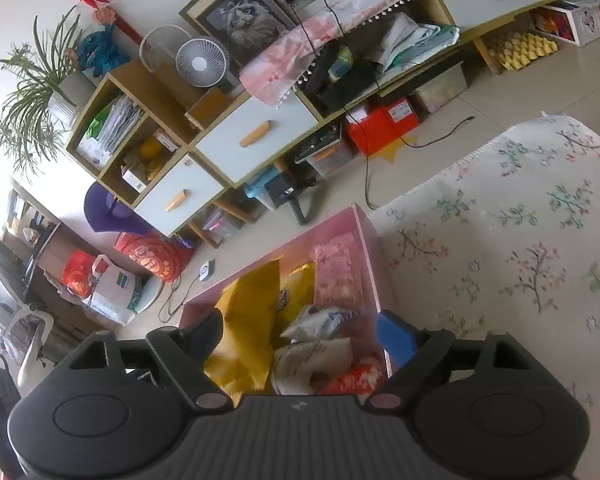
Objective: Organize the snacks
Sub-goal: 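Open both tools inside the box to release the lotus packet and silver wrapper, then move both open tools back toward the brown wafer and red candy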
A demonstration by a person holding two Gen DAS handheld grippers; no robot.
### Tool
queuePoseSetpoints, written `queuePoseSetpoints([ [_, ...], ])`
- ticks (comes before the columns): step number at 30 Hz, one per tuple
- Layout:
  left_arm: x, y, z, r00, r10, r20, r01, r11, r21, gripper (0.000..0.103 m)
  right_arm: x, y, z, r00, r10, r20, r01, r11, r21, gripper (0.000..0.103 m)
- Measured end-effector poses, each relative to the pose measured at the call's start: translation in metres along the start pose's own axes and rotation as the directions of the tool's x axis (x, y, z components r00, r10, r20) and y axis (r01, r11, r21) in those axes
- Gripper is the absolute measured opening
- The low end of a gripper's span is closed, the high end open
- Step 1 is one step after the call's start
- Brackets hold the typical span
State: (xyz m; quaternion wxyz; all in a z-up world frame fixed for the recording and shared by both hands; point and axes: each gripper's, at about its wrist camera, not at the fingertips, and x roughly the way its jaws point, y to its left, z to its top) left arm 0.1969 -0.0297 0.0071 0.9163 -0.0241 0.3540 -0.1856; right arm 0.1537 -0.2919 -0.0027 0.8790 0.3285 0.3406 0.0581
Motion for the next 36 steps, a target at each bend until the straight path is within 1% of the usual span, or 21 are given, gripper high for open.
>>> queuePoseSetpoints([
  [4,-0.016,-0.004,-0.008,1.000,-0.011,-0.004,0.011,1.000,-0.013,0.089,-0.015,0.003,-0.005,1.000,-0.030,0.009,0.030,0.999,-0.011,0.078],
  [7,-0.027,-0.008,-0.014,1.000,-0.014,-0.009,0.014,1.000,-0.006,0.091,-0.026,0.001,-0.010,0.999,-0.048,0.010,0.048,0.999,-0.006,0.080],
  [9,-0.036,-0.011,-0.019,1.000,-0.014,-0.010,0.014,1.000,0.000,0.092,-0.033,0.001,-0.014,0.998,-0.064,0.009,0.064,0.998,-0.004,0.084],
  [11,-0.045,-0.013,-0.024,1.000,-0.017,-0.011,0.018,1.000,0.002,0.095,-0.041,0.002,-0.018,0.997,-0.080,0.012,0.080,0.997,-0.015,0.084],
  [17,-0.070,-0.021,-0.042,1.000,-0.027,-0.011,0.028,0.999,0.020,0.098,-0.060,0.005,-0.033,0.993,-0.112,0.031,0.113,0.992,-0.059,0.087],
  [23,-0.091,-0.021,-0.058,1.000,-0.029,-0.010,0.029,1.000,-0.003,0.099,-0.075,0.010,-0.051,0.992,-0.122,0.035,0.126,0.984,-0.128,0.089],
  [26,-0.099,-0.016,-0.069,1.000,-0.011,-0.020,0.010,1.000,-0.025,0.100,-0.078,0.015,-0.062,0.991,-0.125,0.039,0.130,0.976,-0.172,0.090],
  [29,-0.102,-0.007,-0.080,0.999,0.022,-0.049,-0.024,0.999,-0.035,0.100,-0.079,0.019,-0.074,0.990,-0.134,0.047,0.141,0.963,-0.229,0.090],
  [33,-0.103,0.005,-0.097,0.995,0.074,-0.074,-0.077,0.996,-0.035,0.100,-0.078,0.027,-0.090,0.987,-0.149,0.052,0.158,0.937,-0.313,0.090],
  [36,-0.101,0.009,-0.101,0.988,0.130,-0.088,-0.132,0.991,-0.018,0.100,-0.075,0.030,-0.099,0.986,-0.154,0.055,0.164,0.920,-0.356,0.090],
])
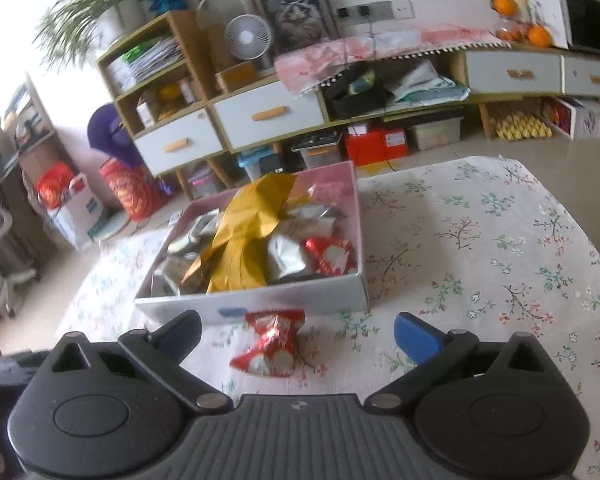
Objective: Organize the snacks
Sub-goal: 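Move both open tools back toward the brown wafer and red candy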
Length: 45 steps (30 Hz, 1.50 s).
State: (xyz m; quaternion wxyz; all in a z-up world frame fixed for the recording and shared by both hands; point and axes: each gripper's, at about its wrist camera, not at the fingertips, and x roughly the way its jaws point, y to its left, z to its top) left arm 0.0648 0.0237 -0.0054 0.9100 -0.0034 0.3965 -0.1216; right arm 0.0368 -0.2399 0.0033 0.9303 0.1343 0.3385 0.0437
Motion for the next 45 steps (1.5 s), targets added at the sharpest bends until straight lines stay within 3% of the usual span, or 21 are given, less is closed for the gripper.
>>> queuePoseSetpoints([
  [11,0.017,0.020,-0.024,0.993,0.113,-0.038,-0.111,0.993,0.029,0.100,0.019,0.019,-0.034,0.995,-0.091,-0.028,0.083,0.975,-0.205,0.090],
  [17,0.029,0.029,-0.037,0.988,0.136,-0.075,-0.136,0.991,0.001,0.101,0.025,0.024,-0.042,0.994,-0.098,-0.056,0.083,0.970,-0.227,0.090],
  [20,0.032,0.033,-0.044,0.987,0.157,-0.041,-0.157,0.988,0.008,0.101,0.031,0.026,-0.049,0.991,-0.115,-0.069,0.095,0.965,-0.243,0.090],
  [25,0.033,0.045,-0.049,0.986,0.161,0.035,-0.160,0.987,-0.019,0.101,0.046,0.025,-0.061,0.985,-0.143,-0.099,0.111,0.955,-0.274,0.090],
  [30,0.041,0.049,-0.045,0.986,0.148,0.083,-0.148,0.989,-0.008,0.101,0.050,0.023,-0.061,0.989,-0.128,-0.073,0.106,0.961,-0.256,0.090],
  [45,0.058,0.023,-0.029,0.993,0.091,0.072,-0.092,0.996,0.014,0.099,0.071,0.028,-0.049,0.994,-0.112,-0.017,0.104,0.962,-0.254,0.090],
])
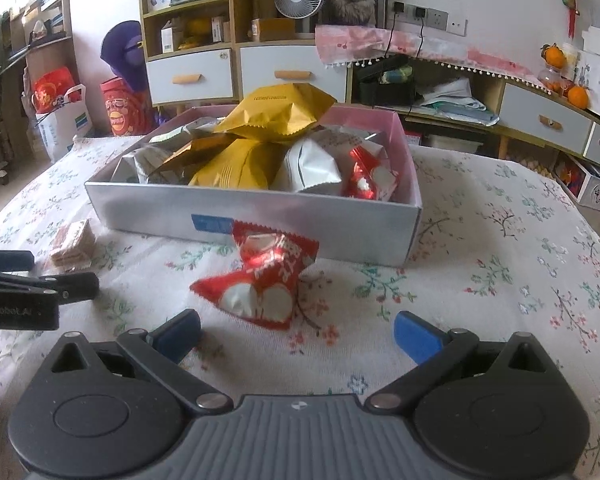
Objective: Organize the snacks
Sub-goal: 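Move both open tools back toward the brown wafer and red candy, then grasp the brown wafer stack with the left tool while the right tool grasps the red candy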
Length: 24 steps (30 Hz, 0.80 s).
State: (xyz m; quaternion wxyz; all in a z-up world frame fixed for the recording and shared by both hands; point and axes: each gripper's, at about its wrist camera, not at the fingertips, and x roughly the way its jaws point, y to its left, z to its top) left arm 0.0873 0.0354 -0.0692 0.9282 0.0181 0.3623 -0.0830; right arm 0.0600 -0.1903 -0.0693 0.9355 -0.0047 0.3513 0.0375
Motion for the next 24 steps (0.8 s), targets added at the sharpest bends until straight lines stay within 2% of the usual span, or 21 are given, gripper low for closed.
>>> queuePoseSetpoints([
  [3,0.003,-0.001,0.003,1.000,0.008,0.000,-0.008,1.000,-0.019,0.098,0.002,0.001,0.002,1.000,-0.003,0.006,0.003,1.000,-0.003,0.088],
  [7,0.004,-0.003,0.007,1.000,0.022,0.003,-0.022,0.999,-0.038,0.091,0.004,0.004,0.004,1.000,-0.004,0.013,0.004,1.000,-0.007,0.083],
  [12,0.003,-0.004,0.010,1.000,0.027,0.006,-0.027,0.998,-0.062,0.079,0.006,0.005,0.010,1.000,0.002,0.021,-0.002,1.000,-0.005,0.068],
  [14,0.001,-0.005,0.010,1.000,0.029,0.008,-0.028,0.998,-0.061,0.068,0.005,0.005,0.011,1.000,0.003,0.021,-0.003,1.000,-0.004,0.064],
  [19,-0.001,-0.006,0.011,1.000,0.011,0.009,-0.011,0.998,-0.061,0.052,0.002,0.002,0.013,1.000,0.009,0.018,-0.009,1.000,0.007,0.048],
  [24,-0.002,-0.004,0.012,1.000,0.002,0.001,-0.002,0.997,-0.075,0.047,0.001,0.000,0.014,1.000,0.017,0.015,-0.018,1.000,0.026,0.028],
])
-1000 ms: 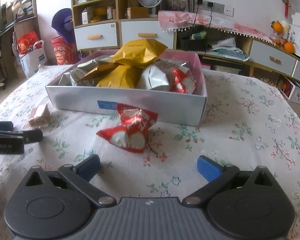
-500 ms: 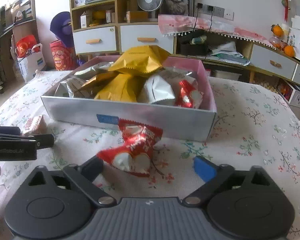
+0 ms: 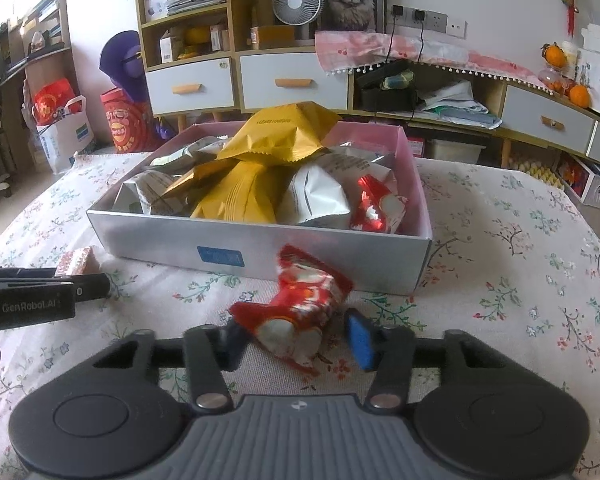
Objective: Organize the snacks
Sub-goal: 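Grasp the brown wafer stack with the left tool while the right tool grasps the red candy, then carry the wafer with the left tool while the right tool carries the red candy into the box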
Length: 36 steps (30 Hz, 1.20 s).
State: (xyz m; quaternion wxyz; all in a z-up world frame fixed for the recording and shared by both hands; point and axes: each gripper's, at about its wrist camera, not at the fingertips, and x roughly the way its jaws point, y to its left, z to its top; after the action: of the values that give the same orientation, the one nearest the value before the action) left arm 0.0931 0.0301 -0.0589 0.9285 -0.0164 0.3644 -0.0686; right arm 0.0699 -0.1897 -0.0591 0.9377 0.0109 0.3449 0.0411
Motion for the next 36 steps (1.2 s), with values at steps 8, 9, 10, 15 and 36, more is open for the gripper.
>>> queuePoseSetpoints([
  [8,-0.002,0.003,0.003,1.000,-0.012,-0.028,0.011,1.000,-0.023,0.043,-0.002,-0.004,0.003,1.000,0.024,-0.010,-0.023,0.999,0.032,0.020],
  [9,-0.002,0.004,0.003,0.999,-0.015,-0.031,0.014,1.000,-0.026,0.042,-0.003,-0.005,0.004,0.999,0.030,-0.012,-0.029,0.999,0.042,0.020],
  [10,-0.003,0.004,0.004,0.999,-0.018,-0.035,0.017,0.999,-0.030,0.037,-0.004,-0.006,0.004,0.999,0.037,-0.013,-0.036,0.998,0.052,0.020],
  [15,-0.005,0.007,0.006,0.997,-0.044,-0.057,0.040,0.997,-0.059,0.036,-0.011,-0.012,0.009,0.998,0.059,-0.018,-0.057,0.994,0.089,0.019],
  [36,-0.039,0.009,0.020,0.995,-0.098,0.008,0.098,0.985,-0.143,0.035,-0.036,-0.028,0.035,0.986,0.161,0.037,-0.165,0.962,0.217,0.019],
])
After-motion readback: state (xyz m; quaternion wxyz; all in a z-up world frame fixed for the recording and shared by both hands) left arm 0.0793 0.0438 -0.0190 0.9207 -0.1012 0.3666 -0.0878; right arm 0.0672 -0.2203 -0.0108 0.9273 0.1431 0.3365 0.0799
